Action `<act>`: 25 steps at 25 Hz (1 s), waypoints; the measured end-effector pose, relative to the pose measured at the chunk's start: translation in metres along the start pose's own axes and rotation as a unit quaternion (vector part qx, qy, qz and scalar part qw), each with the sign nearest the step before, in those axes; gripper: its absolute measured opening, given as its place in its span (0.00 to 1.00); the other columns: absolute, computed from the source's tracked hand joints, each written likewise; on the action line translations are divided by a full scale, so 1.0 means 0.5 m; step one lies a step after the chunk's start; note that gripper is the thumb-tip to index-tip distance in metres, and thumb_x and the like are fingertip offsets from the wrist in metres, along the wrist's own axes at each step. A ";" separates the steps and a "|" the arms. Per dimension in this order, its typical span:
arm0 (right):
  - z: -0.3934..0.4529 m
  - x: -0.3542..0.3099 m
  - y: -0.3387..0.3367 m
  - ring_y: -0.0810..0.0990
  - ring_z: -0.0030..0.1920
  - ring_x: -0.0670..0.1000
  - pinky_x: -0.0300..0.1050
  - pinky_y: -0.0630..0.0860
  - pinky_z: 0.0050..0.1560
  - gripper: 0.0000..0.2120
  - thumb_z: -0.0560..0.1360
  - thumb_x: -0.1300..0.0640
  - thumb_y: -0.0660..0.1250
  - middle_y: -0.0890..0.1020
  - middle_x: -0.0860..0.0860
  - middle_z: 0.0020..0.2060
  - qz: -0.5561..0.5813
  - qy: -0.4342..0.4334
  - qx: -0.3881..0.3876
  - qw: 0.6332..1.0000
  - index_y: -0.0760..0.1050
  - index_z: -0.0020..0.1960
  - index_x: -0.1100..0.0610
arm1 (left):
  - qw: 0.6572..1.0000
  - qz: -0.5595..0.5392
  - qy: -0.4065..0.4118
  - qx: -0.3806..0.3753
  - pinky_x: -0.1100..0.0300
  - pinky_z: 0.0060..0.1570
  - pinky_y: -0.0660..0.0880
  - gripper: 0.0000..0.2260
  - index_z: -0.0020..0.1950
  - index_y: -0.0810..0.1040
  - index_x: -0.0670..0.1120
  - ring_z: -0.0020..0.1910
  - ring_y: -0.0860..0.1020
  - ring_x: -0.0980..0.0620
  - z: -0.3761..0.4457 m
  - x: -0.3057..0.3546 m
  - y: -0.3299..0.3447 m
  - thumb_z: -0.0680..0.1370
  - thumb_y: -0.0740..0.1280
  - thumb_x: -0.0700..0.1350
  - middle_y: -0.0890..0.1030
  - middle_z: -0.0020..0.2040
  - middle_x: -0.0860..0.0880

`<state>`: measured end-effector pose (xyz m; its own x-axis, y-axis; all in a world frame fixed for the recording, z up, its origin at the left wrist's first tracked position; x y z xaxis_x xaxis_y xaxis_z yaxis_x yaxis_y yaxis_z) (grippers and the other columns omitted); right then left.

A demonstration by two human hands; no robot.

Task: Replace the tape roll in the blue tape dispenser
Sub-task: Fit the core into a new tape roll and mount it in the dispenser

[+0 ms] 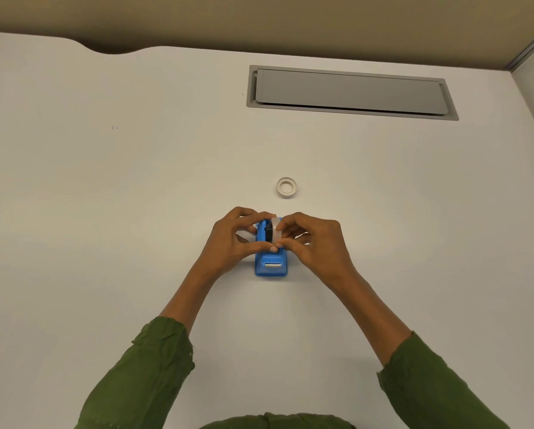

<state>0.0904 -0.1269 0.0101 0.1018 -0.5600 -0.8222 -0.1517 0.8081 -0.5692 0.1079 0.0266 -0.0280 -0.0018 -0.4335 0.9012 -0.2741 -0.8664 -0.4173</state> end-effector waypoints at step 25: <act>-0.006 0.006 0.003 0.78 0.38 0.41 0.25 0.75 0.43 0.11 0.68 0.62 0.74 0.80 0.46 0.38 0.019 0.015 0.013 1.000 0.79 0.50 0.56 | 1.000 0.001 -0.003 0.003 0.74 0.37 0.74 0.22 0.55 0.74 0.61 0.43 0.76 0.58 0.001 -0.003 0.000 0.64 0.77 0.49 0.74 0.54 0.51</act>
<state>0.0875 -0.1278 0.0067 0.0668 -0.5331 -0.8434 -0.1302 0.8334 -0.5371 0.1085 0.0270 -0.0295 0.0033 -0.4360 0.8999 -0.2688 -0.8672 -0.4192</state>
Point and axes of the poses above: each hand's wrist, its own z-axis towards the middle knuckle, its own y-axis out of the palm, x = y × z, the point moved 6 cm from there along z, towards the middle knuckle
